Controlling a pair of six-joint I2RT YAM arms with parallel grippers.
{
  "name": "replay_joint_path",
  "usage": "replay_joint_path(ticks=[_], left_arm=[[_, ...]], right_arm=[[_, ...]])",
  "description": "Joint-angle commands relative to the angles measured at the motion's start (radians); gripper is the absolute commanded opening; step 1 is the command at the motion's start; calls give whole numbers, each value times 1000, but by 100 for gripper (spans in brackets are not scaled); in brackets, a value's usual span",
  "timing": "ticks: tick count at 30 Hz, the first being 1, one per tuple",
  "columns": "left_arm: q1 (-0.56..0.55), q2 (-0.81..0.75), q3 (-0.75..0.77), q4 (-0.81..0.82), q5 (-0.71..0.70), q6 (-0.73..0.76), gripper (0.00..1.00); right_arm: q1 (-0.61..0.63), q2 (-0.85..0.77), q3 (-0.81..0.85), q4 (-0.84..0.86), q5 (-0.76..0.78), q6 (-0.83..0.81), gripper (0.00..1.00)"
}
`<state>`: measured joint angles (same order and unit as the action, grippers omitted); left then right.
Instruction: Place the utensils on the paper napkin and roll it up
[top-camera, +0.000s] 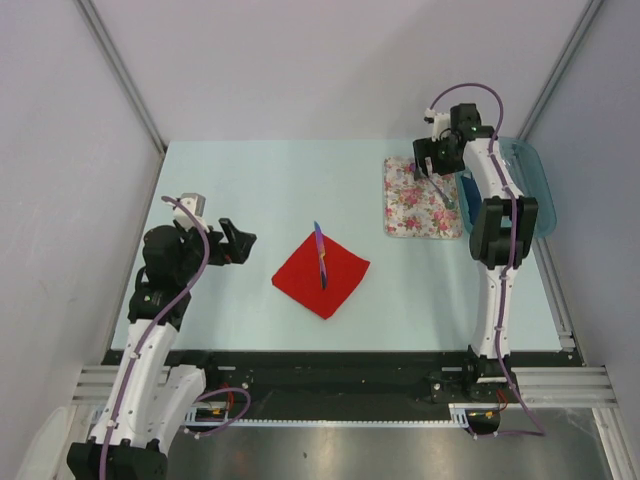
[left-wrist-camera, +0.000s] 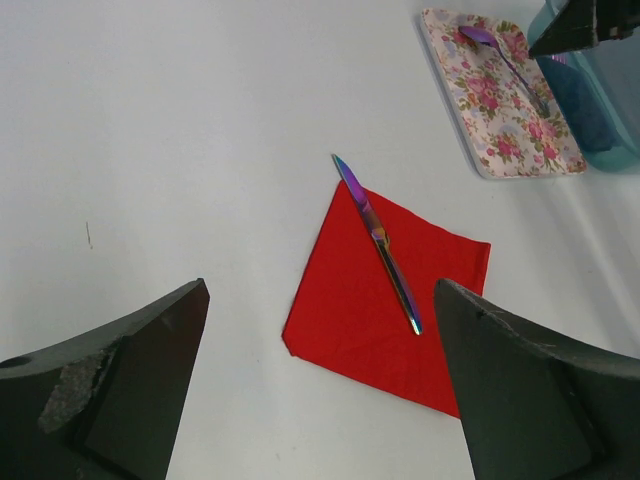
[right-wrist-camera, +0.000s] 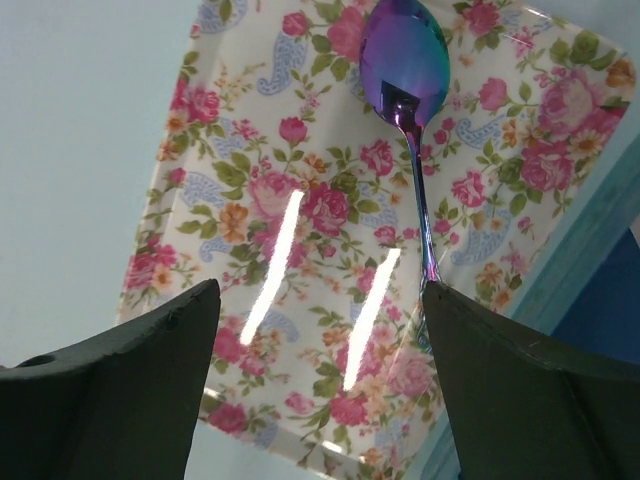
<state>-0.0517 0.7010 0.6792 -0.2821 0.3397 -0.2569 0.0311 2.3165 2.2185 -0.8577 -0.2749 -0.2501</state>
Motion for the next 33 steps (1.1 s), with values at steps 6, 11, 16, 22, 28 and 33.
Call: replay_joint_path(ticks=[6, 11, 16, 22, 28, 33], left_arm=[[6, 14, 17, 8, 48, 24, 100], [6, 14, 16, 9, 53, 30, 100], [6, 17, 6, 14, 56, 30, 100], [6, 29, 16, 20, 56, 28, 100], [6, 48, 40, 3, 71, 15, 100], [6, 31, 65, 4, 38, 18, 100]], right_arm=[[-5, 106, 35, 127, 83, -41, 76], [-5, 139, 23, 189, 124, -43, 76], [-5, 176, 15, 209, 134, -48, 76], [-3, 193, -13, 209, 117, -37, 73], [3, 193, -40, 192, 111, -37, 50], [23, 100, -111, 198, 72, -44, 17]])
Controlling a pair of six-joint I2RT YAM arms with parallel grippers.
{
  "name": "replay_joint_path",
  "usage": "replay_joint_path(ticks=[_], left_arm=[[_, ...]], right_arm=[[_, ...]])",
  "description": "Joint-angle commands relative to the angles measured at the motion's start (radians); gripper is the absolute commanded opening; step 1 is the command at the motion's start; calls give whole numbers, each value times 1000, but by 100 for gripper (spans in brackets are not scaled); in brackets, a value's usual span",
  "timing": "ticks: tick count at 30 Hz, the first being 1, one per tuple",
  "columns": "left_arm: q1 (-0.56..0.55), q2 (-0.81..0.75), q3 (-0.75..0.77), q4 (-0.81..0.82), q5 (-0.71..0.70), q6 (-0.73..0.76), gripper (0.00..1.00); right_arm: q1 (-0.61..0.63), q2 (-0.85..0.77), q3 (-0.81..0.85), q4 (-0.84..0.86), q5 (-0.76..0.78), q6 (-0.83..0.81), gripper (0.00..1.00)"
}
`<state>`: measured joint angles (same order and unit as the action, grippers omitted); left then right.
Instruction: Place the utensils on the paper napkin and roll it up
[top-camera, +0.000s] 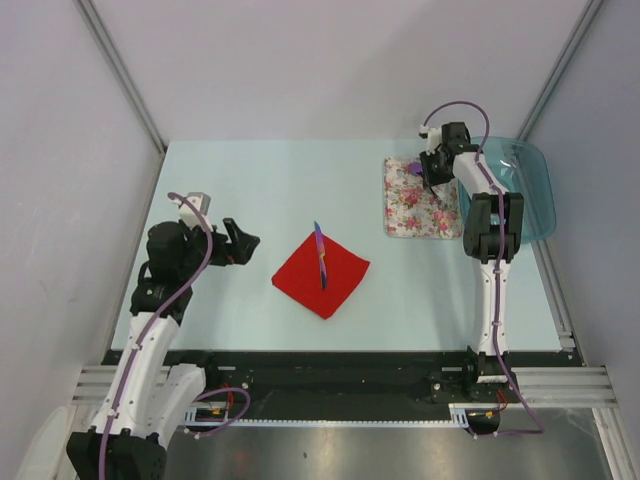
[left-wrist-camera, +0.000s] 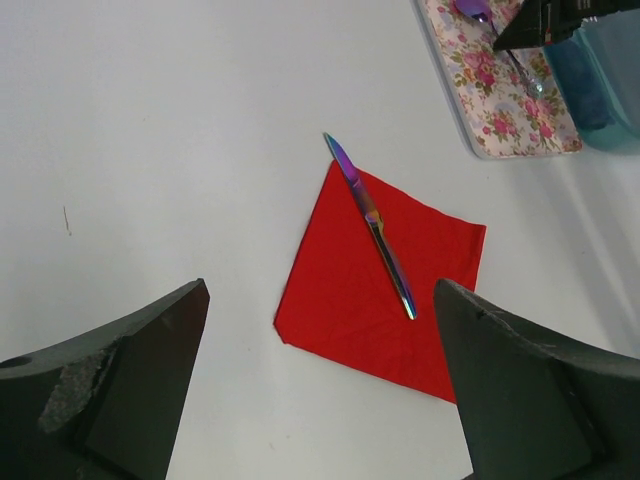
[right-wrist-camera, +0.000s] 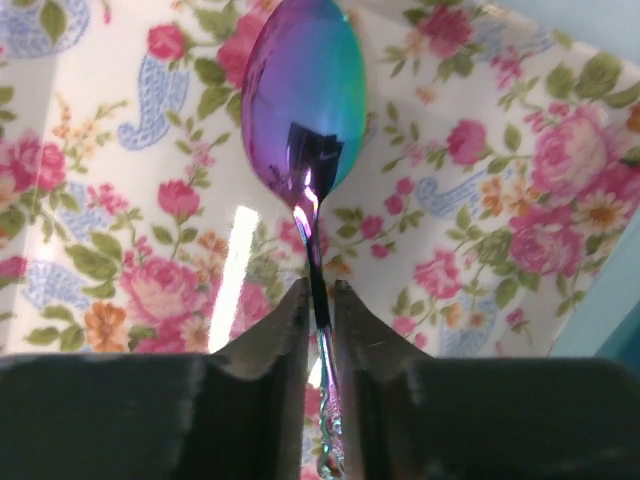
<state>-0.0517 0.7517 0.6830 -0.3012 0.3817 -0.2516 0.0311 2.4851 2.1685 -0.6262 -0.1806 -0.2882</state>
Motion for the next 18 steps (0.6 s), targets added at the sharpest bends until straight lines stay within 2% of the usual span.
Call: replay_joint_path(ticks=[1, 2, 7, 10, 11, 12, 15, 16, 18], left_arm=[[6, -25, 67, 25, -16, 12, 100], [6, -35, 70, 28, -29, 15, 100], [6, -60, 142, 11, -60, 51, 100], [7, -69, 202, -4, -21, 51, 100], [6, -74, 213, 2, 20, 45, 100], [6, -80, 223, 11, 55, 37, 100], [7, -104, 247, 94, 219, -20, 100], [6, -112, 248, 167, 261, -70, 100], [6, -118, 247, 256, 348, -139, 100]], right_arm=[[29, -109, -76, -36, -26, -8, 7], [39, -132, -79, -41, -40, -8, 0], [64, -325, -76, -75, -186, 27, 0], [64, -422, -72, -57, -406, 115, 0], [64, -481, -72, -43, -539, 150, 0], [67, -511, -78, -17, -604, 199, 0], [81, -624, -145, 170, -833, 435, 0], [96, -652, -174, 360, -893, 645, 0], [122, -713, -281, 613, -1008, 887, 0]])
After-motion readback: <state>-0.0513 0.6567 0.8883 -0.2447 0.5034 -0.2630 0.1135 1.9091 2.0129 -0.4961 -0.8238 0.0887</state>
